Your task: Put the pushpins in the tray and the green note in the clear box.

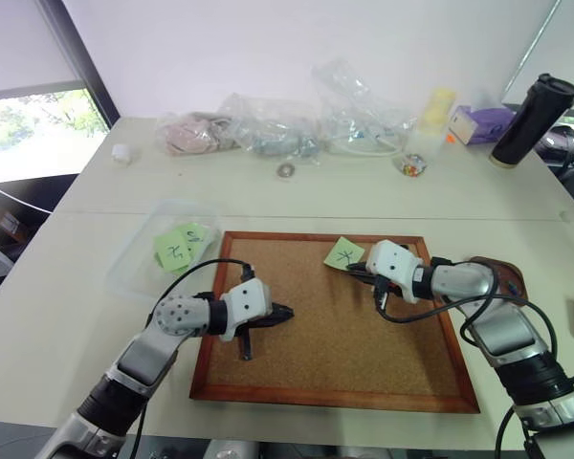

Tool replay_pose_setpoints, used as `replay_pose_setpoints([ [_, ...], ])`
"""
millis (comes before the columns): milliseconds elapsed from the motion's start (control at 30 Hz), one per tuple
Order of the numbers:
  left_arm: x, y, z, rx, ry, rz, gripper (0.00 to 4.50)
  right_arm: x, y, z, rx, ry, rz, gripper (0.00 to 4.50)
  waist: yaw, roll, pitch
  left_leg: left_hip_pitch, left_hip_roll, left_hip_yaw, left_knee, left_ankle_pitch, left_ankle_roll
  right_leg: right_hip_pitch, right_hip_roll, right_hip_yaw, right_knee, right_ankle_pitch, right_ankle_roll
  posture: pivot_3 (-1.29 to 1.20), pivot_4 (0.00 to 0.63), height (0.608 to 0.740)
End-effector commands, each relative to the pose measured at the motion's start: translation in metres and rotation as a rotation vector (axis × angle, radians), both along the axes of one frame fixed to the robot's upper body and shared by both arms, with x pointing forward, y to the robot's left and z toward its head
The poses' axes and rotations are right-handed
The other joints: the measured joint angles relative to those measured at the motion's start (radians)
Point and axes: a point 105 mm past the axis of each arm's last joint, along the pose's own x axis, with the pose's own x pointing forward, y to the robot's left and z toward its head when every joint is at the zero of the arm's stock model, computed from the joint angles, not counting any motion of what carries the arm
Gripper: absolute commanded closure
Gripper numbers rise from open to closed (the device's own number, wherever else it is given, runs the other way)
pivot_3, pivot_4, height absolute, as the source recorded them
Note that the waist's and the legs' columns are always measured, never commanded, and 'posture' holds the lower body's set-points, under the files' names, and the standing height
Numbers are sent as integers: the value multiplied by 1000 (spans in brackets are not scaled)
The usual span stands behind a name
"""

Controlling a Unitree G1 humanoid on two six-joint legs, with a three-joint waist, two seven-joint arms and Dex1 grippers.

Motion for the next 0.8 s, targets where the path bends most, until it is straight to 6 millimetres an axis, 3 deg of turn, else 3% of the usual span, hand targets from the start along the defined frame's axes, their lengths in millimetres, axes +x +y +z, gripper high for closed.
replay_pose_setpoints([
  [33,-1,8,-31,107,90,64,4500,0,4,9,2,-36,17,4315,0,0,0,0,0,0,0,0,0,0,0,0,0,0,0,0,150,740],
  [533,6,16,-26,100,82,88,4500,3,5,17,35,-50,5,4315,-1,-1,2,-1,0,0,0,0,0,0,-1,0,0,0,0,0,150,740],
  [800,6,16,-21,97,75,81,4500,5,4,33,58,-81,-16,4315,-2,-2,4,-1,0,0,0,0,0,0,-1,-1,0,0,0,0,150,740],
])
